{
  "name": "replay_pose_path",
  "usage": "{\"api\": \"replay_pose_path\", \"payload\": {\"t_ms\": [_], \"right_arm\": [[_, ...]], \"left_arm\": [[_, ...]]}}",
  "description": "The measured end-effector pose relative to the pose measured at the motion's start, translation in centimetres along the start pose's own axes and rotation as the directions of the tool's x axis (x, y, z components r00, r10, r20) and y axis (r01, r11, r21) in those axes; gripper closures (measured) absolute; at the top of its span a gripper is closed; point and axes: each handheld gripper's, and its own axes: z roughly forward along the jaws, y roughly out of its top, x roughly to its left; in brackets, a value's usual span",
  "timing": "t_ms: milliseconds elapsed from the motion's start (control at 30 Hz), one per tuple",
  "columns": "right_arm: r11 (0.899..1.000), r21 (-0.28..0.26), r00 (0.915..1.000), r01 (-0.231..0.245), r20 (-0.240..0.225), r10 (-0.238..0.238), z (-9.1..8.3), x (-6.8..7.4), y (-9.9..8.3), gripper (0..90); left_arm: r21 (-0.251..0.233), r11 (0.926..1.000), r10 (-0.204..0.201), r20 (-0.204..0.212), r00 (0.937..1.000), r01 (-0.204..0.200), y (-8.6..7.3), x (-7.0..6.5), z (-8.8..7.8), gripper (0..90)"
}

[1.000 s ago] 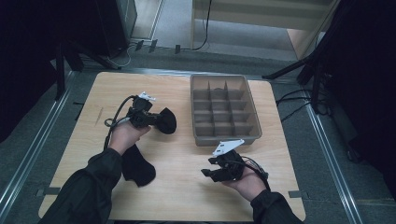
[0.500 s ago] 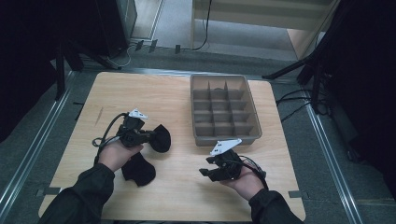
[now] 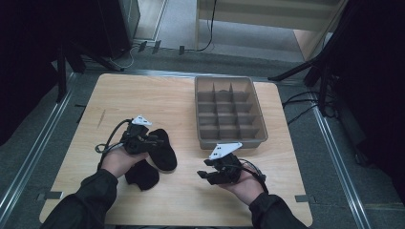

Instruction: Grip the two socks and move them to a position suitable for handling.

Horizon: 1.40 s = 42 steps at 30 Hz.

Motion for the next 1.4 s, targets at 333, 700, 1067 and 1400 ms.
{"api": "replay_pose_path", "payload": {"t_ms": [333,700,1067,1400], "right_arm": [[0.997,-0.079,0.9979,-0.009,-0.065,0.004,1.7,2.0,1.5,58.6],[0.997,-0.08,0.995,-0.017,-0.1,0.009,4.7,3.5,3.1,72.3],[0.996,-0.082,0.9903,-0.028,-0.138,0.016,9.3,6.2,5.3,89.9],[1.0,-0.011,0.9907,-0.011,-0.136,0.009,13.3,7.7,4.9,89.9]], "left_arm": [[-0.019,0.9998,-0.001,-0.052,0.9987,0.0,-1.9,1.9,-2.5,60.8],[-0.035,0.9972,-0.069,-0.049,0.9964,0.067,-4.2,3.3,-4.3,72.9],[0.044,0.996,-0.076,-0.051,0.9958,0.078,-6.1,4.0,-2.3,80.3],[0.067,0.9943,-0.08,-0.055,0.9953,0.083,-7.0,4.7,-1.7,80.6]]}}
